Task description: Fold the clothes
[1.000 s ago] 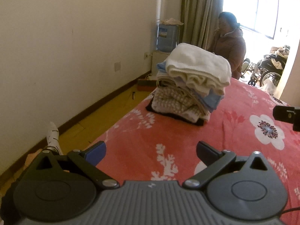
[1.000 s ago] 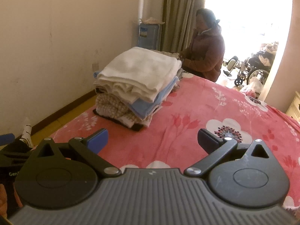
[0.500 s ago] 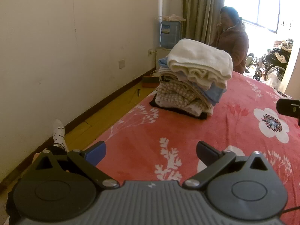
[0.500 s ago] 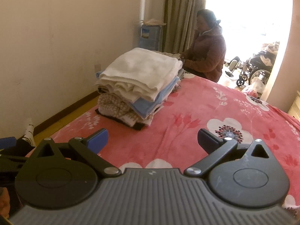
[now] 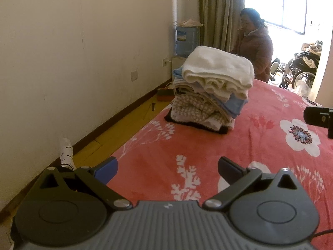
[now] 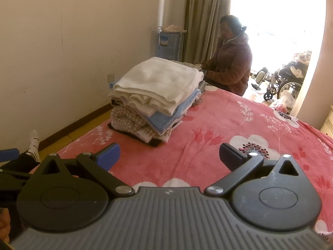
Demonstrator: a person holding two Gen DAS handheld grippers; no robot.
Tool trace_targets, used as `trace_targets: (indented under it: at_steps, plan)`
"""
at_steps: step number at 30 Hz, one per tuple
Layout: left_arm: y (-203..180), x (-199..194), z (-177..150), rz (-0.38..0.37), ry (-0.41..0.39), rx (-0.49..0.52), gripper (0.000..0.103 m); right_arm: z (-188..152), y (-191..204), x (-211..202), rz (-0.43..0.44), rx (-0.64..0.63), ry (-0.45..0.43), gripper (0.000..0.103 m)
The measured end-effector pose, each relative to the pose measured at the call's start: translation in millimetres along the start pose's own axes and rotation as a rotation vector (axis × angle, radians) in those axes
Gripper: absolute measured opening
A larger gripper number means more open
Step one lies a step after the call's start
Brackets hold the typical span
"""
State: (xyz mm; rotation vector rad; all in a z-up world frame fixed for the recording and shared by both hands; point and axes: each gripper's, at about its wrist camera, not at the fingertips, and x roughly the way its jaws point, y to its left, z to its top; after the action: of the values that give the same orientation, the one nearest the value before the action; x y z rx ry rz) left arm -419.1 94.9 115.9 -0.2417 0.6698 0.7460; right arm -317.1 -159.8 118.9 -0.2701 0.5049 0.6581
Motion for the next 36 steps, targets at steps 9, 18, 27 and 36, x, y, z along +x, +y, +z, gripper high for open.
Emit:
trace_targets:
  at_steps: [9, 18, 27, 36]
  plan:
    - [-0.1, 0.5, -0.7, -0.002, -0.001, 0.000, 0.103, -0.7, -1.7, -0.1, 0.003, -0.001, 0.002, 0.102]
    - [0.5, 2.0, -2.1, -0.005, -0.003, 0.000, 0.103, -0.4, -1.5, 1.3, 0.005, -0.006, 0.006, 0.102]
    - [1.9, 3.5, -5.9, -0.009, 0.008, -0.006, 0.103, -0.5, 1.2, 1.8, 0.000, -0.013, 0.012, 0.102]
    - [3.3, 4.1, -6.9, -0.009, 0.009, -0.009, 0.103, -0.8, 2.2, -0.3, -0.002, -0.019, 0.012, 0.102]
